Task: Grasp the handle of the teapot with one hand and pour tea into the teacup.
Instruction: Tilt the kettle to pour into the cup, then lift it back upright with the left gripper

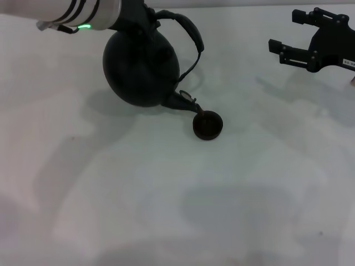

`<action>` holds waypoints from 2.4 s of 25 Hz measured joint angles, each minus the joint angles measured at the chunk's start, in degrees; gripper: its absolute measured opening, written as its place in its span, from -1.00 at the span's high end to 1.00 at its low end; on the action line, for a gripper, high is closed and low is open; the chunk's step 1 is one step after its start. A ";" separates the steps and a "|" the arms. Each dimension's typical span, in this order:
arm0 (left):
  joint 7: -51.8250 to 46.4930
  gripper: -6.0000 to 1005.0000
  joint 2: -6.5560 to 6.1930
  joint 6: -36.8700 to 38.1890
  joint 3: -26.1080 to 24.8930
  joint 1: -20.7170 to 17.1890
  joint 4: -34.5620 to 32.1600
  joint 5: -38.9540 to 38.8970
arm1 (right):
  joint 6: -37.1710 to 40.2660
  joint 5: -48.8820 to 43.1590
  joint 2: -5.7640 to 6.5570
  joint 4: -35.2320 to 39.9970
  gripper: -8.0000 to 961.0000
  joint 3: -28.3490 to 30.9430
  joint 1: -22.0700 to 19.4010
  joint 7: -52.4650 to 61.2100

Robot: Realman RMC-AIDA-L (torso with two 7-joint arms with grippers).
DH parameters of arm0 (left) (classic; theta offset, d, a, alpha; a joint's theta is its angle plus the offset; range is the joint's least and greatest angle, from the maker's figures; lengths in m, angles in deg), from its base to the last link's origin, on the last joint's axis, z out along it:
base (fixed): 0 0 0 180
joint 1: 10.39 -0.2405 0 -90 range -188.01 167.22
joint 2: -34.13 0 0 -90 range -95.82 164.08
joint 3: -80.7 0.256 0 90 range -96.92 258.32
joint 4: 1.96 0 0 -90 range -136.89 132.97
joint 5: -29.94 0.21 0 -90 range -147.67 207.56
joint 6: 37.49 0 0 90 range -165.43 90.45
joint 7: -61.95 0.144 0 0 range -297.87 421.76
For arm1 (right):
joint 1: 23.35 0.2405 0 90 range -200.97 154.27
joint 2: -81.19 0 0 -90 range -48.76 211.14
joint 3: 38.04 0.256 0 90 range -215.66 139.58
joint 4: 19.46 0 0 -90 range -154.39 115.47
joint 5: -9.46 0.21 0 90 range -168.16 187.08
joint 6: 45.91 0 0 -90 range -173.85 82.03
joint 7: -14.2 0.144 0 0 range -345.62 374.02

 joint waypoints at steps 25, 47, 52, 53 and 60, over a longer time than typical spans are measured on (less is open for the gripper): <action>-0.19 0.71 -0.08 -0.05 1.37 0.82 -0.22 0.81 | 1.10 0.00 0.00 0.29 -0.72 -0.01 0.16 0.00; -3.32 0.70 0.09 -0.59 1.36 -1.73 -1.32 0.34 | 1.81 -0.01 0.00 0.89 -0.72 -0.01 0.60 0.00; -5.08 0.71 0.09 -0.70 1.17 -3.61 -3.16 0.26 | 1.81 -0.20 0.00 0.89 -0.72 -0.01 0.61 0.00; -5.53 0.71 0.09 -0.87 1.00 -4.31 -3.72 0.26 | 1.81 -0.27 0.00 0.89 -0.72 -0.01 0.61 0.00; -7.87 0.71 0.07 -4.25 0.05 -9.82 -7.72 -0.16 | 1.68 -0.46 0.00 1.22 -0.72 -0.01 0.63 0.00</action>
